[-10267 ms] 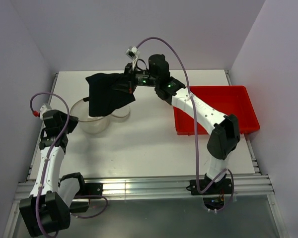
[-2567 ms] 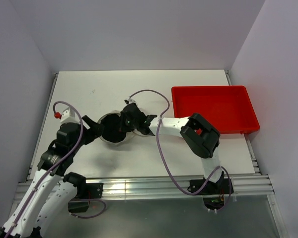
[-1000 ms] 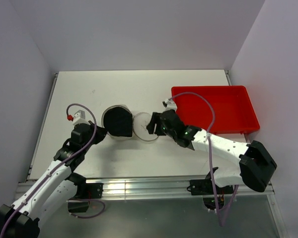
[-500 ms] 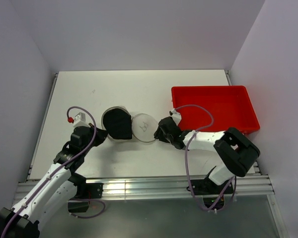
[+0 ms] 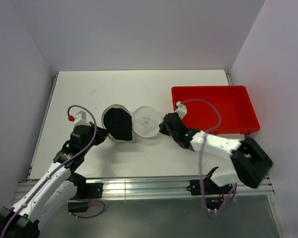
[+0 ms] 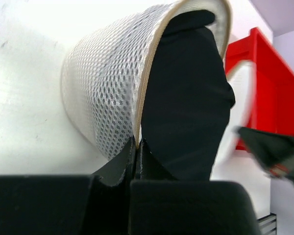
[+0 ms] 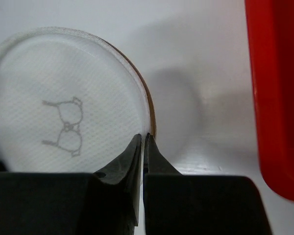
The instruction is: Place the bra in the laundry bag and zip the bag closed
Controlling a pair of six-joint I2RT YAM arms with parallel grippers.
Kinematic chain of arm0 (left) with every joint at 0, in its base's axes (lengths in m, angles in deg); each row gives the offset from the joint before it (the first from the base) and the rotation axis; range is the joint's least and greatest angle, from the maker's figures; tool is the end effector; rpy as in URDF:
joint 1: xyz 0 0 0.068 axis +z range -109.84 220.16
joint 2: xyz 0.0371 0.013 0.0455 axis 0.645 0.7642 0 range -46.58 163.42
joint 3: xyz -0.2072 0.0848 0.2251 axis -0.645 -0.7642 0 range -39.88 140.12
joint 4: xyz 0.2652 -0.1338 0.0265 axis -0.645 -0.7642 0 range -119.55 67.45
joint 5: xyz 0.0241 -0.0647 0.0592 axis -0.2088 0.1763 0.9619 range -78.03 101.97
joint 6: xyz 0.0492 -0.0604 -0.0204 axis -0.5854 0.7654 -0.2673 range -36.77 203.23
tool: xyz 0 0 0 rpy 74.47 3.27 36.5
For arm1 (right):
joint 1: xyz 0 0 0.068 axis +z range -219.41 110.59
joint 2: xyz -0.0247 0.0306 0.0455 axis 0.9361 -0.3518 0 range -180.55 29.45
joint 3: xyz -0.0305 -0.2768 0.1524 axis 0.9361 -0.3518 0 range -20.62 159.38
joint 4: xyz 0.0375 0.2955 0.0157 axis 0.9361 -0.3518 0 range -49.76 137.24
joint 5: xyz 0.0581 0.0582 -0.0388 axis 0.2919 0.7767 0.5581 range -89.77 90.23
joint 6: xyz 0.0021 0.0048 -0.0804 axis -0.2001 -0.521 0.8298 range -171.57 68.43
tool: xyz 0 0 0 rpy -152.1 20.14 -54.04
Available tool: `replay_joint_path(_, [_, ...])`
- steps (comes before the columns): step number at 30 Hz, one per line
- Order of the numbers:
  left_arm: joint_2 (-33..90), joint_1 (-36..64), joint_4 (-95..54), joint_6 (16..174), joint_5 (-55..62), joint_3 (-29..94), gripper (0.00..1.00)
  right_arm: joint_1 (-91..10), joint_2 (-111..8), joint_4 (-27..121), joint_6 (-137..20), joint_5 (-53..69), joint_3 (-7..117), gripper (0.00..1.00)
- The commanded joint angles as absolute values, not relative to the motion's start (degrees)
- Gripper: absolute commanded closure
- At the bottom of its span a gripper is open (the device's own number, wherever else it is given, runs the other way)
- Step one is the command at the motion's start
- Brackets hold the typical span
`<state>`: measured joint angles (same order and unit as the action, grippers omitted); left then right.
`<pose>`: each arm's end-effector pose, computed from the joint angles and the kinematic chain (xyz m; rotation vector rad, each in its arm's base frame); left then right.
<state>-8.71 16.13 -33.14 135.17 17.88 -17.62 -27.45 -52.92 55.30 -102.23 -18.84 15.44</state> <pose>0.1795 -0.0723 0.2219 -0.5726 2.0246 -0.7201 0.2593 0.2025 0.1702 0.3519 2.2191 0.5253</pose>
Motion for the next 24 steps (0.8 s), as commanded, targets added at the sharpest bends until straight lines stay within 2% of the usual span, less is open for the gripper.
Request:
replay_joint_path(1, [-8.3, 16.4, -30.7, 133.2, 17.9, -12.2, 1.0, -24.7, -35.8, 45.1, -89.2, -28.8, 21.5, 1.0])
replay_joint_path(4, [-8.5, 16.3, -31.1, 132.4, 18.2, -9.5, 1.0, -22.3, -27.3, 33.5, -81.0, -32.1, 33.1, 1.0])
replay_joint_path(8, [-10.1, 16.2, -31.9, 131.7, 19.3, -8.1, 1.0, -19.4, -28.2, 24.7, -76.3, -29.9, 47.0, 1.0])
replay_joint_path(12, [-11.0, 16.3, -31.9, 132.1, 19.1, -10.0, 1.0, -19.4, -38.3, 16.5, -73.7, -35.7, 52.4, 1.0])
replay_joint_path(16, [-13.0, 16.1, -30.9, 132.8, 18.6, -12.7, 1.0, -19.5, -36.4, 25.4, -70.8, -31.4, 50.0, 1.0])
replay_joint_path(18, [-13.5, 16.1, -29.9, 132.3, 17.5, -13.8, 1.0, -19.5, -40.2, 23.4, -70.5, -30.5, 53.4, 1.0])
replay_joint_path(21, [-13.2, 16.1, -29.9, 131.0, 16.4, -13.2, 0.84, -19.3, -43.8, 23.3, -69.7, -27.7, 52.4, 1.0])
replay_joint_path(22, [-13.0, 16.0, -30.4, 130.8, 16.5, -12.9, 0.68, -19.3, -43.9, 25.2, -70.3, -26.8, 51.6, 1.0])
replay_joint_path(24, [-13.1, 16.0, -32.2, 130.3, 16.2, -11.9, 0.5, -19.3, -43.7, 26.8, -70.6, -25.5, 49.6, 1.0])
